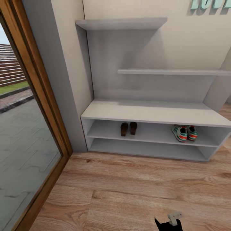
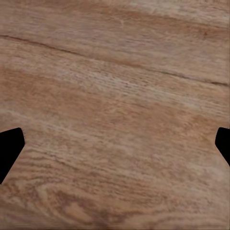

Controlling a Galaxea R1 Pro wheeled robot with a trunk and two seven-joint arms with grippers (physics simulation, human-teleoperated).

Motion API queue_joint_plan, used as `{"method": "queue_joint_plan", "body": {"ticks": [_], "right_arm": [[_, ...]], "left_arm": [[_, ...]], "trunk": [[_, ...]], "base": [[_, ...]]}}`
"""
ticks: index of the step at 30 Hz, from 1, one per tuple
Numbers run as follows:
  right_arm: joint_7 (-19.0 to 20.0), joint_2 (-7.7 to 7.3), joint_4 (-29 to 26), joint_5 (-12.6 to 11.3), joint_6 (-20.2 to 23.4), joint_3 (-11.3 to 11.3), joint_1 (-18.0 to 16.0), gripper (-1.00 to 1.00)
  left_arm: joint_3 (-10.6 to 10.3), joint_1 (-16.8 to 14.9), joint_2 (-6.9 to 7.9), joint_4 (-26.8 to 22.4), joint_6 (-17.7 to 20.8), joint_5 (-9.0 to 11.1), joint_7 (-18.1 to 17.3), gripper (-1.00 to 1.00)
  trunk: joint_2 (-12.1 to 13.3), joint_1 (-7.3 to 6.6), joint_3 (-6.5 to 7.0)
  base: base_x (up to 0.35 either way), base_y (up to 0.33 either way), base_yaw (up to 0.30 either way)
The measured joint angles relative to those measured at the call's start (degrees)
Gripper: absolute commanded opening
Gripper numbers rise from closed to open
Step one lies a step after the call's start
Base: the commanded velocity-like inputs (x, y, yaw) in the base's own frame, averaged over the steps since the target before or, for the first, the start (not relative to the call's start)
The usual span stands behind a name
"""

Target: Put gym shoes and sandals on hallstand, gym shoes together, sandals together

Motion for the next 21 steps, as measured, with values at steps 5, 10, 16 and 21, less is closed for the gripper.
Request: {"method": "queue_joint_plan", "body": {"ticks": [5, 10, 16, 21], "right_arm": [[0.0, 0.31, 0.0, 0.0, -1.7, 0.0, 1.2, 1.0], [-0.1, 0.72, 0.0, -0.1, -2.4, 0.0, 2.1, 1.0], [-0.3, 0.85, 0.0, -0.2, -2.5, 0.0, 2.3, 1.0], [-0.4, 1.43, 0.0, -0.2, -2.5, 0.0, 2.3, 1.0]], "left_arm": [[0.1, 0.0, -0.03, 1.3, -0.7, 0.1, 1.5, 1.0], [0.1, 0.0, -0.2, 2.5, -3.1, 0.2, 2.6, 1.0], [-0.1, 0.0, -0.42, 4.4, -3.7, 0.2, 3.3, 1.0], [-0.1, 0.0, -0.47, 5.7, -3.9, 0.3, 3.6, 1.0]], "trunk": [[2.0, -1.1, 0.9], [4.0, -2.2, 1.8], [6.4, -3.51, 2.87], [8.4, -4.61, 3.77]], "base": [[0.0, 0.0, 0.0], [0.0, 0.0, 0.0], [0.0, 0.0, 0.0], [0.0, 0.0, 0.0]]}}
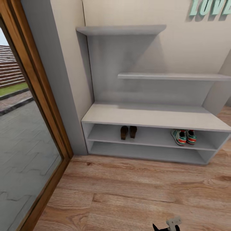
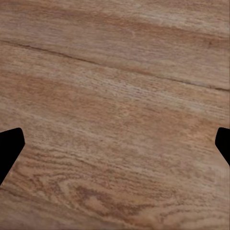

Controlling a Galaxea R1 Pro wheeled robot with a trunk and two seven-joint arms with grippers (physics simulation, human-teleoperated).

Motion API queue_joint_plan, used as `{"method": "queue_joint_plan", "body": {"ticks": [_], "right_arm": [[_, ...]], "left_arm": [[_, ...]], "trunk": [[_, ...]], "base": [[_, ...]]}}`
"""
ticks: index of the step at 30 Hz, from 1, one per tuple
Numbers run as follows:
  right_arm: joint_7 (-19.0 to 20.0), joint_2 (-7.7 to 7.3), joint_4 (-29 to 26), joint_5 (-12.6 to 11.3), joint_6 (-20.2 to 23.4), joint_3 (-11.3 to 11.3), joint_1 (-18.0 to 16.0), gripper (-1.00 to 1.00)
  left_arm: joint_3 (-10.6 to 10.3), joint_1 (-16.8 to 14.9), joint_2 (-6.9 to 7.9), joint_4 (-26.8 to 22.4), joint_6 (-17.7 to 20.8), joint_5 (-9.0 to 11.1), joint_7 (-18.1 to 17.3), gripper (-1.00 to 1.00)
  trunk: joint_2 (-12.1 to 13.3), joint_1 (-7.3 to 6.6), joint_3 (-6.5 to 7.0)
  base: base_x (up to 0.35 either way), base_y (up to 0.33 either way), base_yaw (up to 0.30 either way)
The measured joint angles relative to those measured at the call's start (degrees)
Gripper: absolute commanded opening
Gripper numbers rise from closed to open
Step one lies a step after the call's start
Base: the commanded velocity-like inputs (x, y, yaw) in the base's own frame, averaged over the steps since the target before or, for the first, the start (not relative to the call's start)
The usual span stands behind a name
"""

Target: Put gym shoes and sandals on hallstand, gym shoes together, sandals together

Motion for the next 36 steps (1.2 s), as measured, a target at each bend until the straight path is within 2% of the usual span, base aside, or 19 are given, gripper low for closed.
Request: {"method": "queue_joint_plan", "body": {"ticks": [7, 12, 36], "right_arm": [[0.0, 1.41, 0.1, 0.0, 0.0, -0.1, 0.0, 1.0], [0.0, 1.78, 0.1, 0.0, 0.1, -0.1, 0.0, 1.0], [0.1, 2.1, 0.1, 0.1, 0.1, -0.1, 0.6, 1.0]], "left_arm": [[0.0, 0.0, -0.07, 0.2, 0.0, 0.1, 0.1, 1.0], [0.1, 0.0, -0.04, 0.3, -0.1, 0.1, 0.1, 1.0], [0.2, 0.0, 0.02, 0.3, -0.1, 0.1, 0.1, 1.0]], "trunk": [[2.8, -1.54, 1.26], [4.8, -2.64, 2.15], [14.4, -7.91, 6.46]], "base": [[0.0, 0.0, 0.0], [0.0, 0.0, 0.0], [0.0, 0.0, 0.0]]}}
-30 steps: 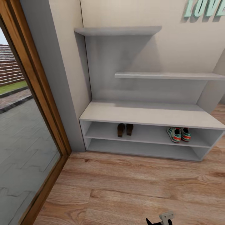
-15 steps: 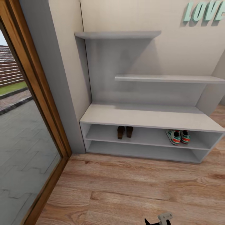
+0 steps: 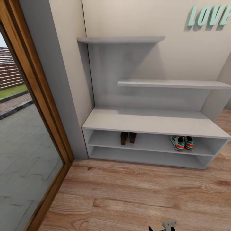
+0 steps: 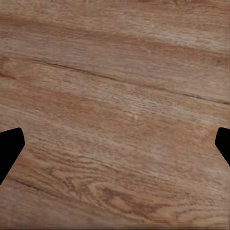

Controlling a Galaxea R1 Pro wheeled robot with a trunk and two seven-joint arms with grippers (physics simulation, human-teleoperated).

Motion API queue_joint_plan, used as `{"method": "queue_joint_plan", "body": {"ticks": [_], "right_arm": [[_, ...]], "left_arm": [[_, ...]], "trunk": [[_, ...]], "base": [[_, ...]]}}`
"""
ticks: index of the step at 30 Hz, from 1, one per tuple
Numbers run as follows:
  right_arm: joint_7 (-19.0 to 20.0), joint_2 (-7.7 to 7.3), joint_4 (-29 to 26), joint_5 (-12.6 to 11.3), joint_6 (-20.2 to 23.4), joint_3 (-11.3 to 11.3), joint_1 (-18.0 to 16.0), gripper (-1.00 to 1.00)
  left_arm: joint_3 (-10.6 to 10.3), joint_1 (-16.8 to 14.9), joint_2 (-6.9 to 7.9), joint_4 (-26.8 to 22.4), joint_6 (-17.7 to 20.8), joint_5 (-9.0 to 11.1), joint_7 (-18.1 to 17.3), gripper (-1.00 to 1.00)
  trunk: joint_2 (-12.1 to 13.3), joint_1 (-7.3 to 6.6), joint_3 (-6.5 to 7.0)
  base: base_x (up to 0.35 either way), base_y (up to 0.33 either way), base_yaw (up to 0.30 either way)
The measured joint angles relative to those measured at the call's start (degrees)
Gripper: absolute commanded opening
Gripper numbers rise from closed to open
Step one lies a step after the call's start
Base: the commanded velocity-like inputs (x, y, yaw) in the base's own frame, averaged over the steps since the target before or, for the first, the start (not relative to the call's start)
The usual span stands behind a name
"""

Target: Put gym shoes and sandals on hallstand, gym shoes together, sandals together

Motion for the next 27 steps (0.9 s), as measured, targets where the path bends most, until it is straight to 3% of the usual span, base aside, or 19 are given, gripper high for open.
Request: {"method": "queue_joint_plan", "body": {"ticks": [27], "right_arm": [[-0.1, -0.02, 0.0, -0.1, 0.0, 0.0, 0.2, 1.0]], "left_arm": [[0.0, 0.0, -0.03, 0.0, -0.1, 1.0, 0.0, 1.0]], "trunk": [[10.8, -5.93, 4.85]], "base": [[0.0, 0.0, 0.0]]}}
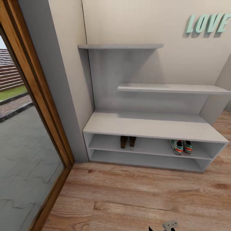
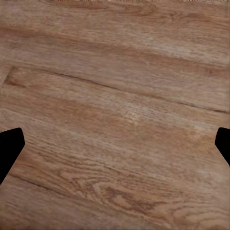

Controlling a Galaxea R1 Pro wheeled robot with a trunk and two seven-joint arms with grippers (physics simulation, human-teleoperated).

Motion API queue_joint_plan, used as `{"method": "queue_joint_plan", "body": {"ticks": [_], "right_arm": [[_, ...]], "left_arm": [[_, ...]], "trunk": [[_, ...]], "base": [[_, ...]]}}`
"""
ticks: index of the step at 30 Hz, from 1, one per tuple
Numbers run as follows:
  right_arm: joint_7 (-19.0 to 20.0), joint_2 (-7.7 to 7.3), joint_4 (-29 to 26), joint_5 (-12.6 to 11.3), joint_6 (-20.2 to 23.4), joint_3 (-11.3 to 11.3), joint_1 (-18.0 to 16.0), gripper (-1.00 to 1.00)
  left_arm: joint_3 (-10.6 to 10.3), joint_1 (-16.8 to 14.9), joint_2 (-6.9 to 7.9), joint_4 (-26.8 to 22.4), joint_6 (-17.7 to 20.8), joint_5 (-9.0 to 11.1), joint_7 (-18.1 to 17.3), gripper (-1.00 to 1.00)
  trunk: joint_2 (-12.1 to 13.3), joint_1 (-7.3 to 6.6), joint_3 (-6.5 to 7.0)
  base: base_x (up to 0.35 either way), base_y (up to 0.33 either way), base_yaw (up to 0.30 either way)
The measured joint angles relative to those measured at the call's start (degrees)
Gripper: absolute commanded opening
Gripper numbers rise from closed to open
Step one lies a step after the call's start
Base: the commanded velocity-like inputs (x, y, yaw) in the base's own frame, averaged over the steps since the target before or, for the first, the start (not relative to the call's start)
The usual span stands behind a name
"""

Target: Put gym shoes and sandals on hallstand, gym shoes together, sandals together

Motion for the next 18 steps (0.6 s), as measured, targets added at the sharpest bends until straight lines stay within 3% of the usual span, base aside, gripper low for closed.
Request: {"method": "queue_joint_plan", "body": {"ticks": [18], "right_arm": [[0.0, 0.02, 0.0, 0.0, 0.1, 0.0, 0.0, 1.0]], "left_arm": [[0.0, 0.0, -0.06, 0.0, 0.0, 0.0, 0.0, 1.0]], "trunk": [[7.2, -3.95, 3.23]], "base": [[0.0, 0.0, 0.0]]}}
